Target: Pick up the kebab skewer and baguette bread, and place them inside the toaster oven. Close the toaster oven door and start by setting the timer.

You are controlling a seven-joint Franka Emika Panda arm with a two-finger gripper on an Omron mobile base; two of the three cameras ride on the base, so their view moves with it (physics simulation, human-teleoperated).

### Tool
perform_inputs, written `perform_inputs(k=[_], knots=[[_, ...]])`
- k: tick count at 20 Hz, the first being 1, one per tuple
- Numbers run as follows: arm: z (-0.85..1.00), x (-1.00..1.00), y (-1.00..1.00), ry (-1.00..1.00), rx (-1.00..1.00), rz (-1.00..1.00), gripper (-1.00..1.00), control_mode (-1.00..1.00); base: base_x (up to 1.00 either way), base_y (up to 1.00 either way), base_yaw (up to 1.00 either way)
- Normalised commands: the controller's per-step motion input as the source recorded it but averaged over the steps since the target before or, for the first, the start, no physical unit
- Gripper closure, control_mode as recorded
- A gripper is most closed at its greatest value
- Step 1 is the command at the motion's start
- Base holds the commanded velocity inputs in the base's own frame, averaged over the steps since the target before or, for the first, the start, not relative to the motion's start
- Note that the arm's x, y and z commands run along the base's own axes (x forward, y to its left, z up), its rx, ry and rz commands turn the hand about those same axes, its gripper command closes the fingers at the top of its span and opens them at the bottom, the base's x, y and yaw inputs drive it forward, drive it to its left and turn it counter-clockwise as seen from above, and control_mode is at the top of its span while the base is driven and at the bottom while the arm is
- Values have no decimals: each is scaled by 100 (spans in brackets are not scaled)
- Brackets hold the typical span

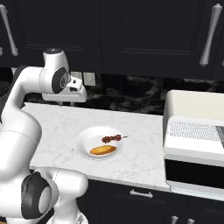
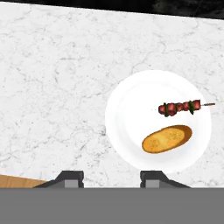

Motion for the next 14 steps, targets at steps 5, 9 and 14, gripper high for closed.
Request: perform_inputs(k=[5, 9, 14], knots=[[0, 0, 0, 0, 0, 0, -100, 100, 0, 0, 0], [0, 0, 0, 0, 0, 0, -100, 100, 0, 0, 0], [0, 0, 0, 0, 0, 0, -100, 100, 0, -57, 0]])
